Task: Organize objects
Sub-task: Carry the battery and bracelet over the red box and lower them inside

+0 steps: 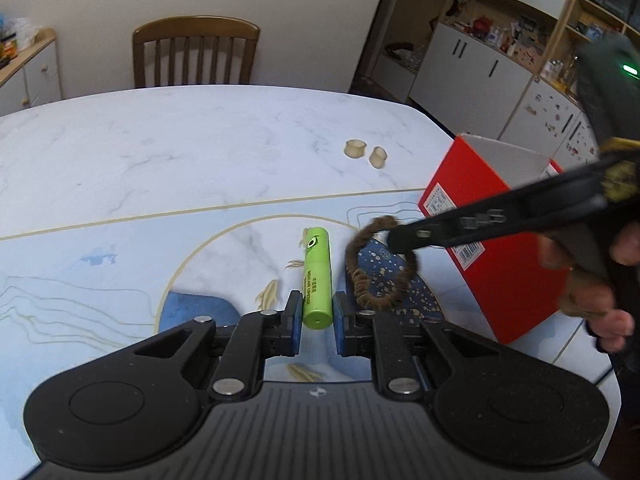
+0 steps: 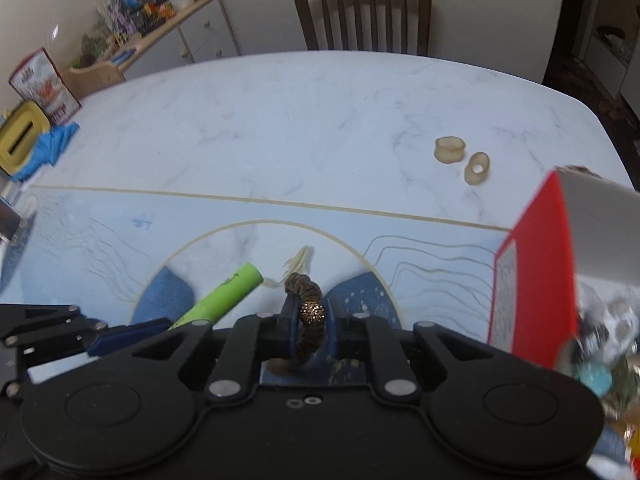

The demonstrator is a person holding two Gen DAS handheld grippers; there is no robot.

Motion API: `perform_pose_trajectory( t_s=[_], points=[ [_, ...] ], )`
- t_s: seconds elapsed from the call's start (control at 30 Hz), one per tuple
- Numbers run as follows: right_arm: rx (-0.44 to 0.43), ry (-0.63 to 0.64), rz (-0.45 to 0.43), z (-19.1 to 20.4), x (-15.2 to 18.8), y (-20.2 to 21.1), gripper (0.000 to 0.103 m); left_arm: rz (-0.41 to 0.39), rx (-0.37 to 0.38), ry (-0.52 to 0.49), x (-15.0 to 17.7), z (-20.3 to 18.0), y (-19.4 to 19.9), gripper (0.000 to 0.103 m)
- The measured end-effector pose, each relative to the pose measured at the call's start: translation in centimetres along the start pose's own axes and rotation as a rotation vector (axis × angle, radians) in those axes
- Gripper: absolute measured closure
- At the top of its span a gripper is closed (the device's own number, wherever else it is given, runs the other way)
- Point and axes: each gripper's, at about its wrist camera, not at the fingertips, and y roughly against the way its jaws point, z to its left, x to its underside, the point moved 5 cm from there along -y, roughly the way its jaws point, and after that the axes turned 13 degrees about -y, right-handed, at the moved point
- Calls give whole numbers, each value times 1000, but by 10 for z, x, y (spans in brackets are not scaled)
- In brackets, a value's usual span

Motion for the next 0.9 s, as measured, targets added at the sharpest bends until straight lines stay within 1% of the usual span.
perform_pose_trajectory(
  t_s=[0.13, 0.33, 0.5, 0.7, 0.9],
  points=[
    [-25, -53, -25, -9, 7, 28, 90, -19, -2, 14, -4, -4, 13, 87],
    [-40, -100, -93, -29, 11, 77, 90, -46, -6, -12, -13, -23, 36, 87],
    [-41, -131, -148, -50, 12, 112, 90, -68, -11, -59, -26, -46, 50, 87],
    [-21, -160, -217, -85, 12, 147, 90, -92, 6, -101, -46, -78, 55, 87],
    [21, -203, -271, -128, 12, 170, 90, -97, 30, -149, -67, -118, 47, 87]
  ],
)
